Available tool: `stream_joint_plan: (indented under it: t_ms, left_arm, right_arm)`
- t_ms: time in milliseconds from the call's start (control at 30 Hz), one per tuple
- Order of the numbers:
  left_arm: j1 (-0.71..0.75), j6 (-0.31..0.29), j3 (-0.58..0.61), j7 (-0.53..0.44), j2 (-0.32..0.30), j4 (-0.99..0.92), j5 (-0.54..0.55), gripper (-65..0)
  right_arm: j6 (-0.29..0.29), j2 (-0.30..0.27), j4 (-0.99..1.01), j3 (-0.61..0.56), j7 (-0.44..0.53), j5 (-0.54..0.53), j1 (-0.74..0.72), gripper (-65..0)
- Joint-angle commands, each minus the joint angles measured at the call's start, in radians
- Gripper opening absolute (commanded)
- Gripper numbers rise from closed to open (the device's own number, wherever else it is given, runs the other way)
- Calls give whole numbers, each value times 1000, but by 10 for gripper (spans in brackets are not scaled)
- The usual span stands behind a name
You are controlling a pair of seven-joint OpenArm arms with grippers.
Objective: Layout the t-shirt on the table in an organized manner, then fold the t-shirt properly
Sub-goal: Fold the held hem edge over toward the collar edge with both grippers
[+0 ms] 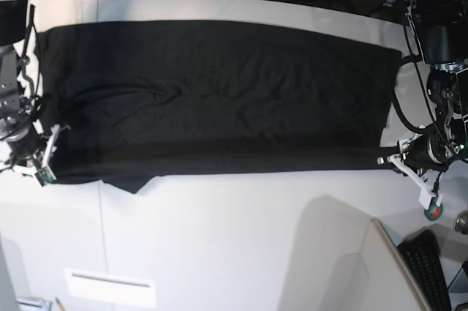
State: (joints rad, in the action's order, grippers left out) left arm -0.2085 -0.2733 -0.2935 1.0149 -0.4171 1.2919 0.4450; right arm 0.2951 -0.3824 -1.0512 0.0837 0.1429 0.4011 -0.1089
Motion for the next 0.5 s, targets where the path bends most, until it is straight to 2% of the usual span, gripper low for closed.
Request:
stream_joint_plan:
  t_ms: [0,100,300,467]
  left_arm:
    - [-24,1,-6,2,-24,21,2,-650]
    - [-19,1,-6,35,-24,45,2,-650]
    - [57,1,-6,37,-27,134,2,-650]
    - [111,1,-6,37,-38,137,2,-650]
  right_arm:
    - [-14,-22,-37,9,19,-4,-4,-650]
    - [-14,-33,-87,32,19,-4,39,-650]
    - [-12,-31,-133,120,19,-4,119,-650]
    - [-12,-31,-179,135,19,-4,196,-650]
